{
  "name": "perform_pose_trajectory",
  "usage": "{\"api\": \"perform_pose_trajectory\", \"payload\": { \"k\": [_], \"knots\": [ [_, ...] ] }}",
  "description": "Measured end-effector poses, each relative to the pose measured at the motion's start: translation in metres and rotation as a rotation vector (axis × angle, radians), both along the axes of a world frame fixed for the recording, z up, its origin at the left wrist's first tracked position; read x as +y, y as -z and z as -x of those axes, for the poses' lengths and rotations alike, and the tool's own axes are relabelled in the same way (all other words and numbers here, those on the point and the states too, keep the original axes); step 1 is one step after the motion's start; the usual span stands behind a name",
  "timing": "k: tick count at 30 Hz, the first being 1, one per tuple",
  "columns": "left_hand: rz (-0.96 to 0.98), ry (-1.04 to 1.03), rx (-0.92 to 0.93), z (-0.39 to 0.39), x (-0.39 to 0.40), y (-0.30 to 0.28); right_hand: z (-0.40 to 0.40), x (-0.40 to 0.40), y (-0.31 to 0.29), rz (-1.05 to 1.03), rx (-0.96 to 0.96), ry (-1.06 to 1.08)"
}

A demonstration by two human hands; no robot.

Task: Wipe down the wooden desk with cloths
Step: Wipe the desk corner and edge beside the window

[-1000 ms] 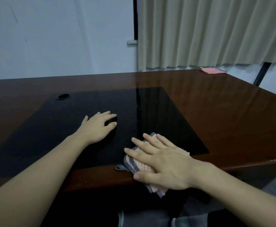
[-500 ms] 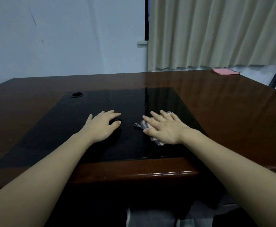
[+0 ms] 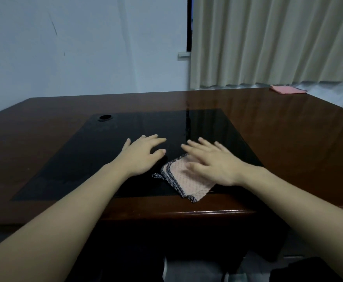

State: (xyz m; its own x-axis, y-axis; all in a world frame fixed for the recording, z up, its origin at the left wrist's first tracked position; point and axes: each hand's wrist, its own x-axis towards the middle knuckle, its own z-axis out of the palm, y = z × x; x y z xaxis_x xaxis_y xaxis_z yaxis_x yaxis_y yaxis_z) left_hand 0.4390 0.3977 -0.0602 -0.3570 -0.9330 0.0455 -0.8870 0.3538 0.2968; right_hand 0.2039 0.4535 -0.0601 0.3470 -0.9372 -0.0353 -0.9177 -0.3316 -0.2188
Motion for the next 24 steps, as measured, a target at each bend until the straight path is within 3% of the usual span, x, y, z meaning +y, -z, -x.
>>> {"api": "perform_pose_trajectory", "payload": {
  "k": [9,17,24],
  "knots": [
    [-0.064,0.352,-0.163,0.092,0.033,0.008,0.075,0.011,0.001,-0.022,-0.174,0.28],
    [-0.049,0.446,-0.177,0.052,0.064,0.015,0.066,0.028,0.004,0.003,-0.201,0.245],
    [-0.063,0.226,-0.258,0.009,0.069,0.016,0.041,0.036,-0.005,-0.008,-0.157,0.135]
  ]
}}
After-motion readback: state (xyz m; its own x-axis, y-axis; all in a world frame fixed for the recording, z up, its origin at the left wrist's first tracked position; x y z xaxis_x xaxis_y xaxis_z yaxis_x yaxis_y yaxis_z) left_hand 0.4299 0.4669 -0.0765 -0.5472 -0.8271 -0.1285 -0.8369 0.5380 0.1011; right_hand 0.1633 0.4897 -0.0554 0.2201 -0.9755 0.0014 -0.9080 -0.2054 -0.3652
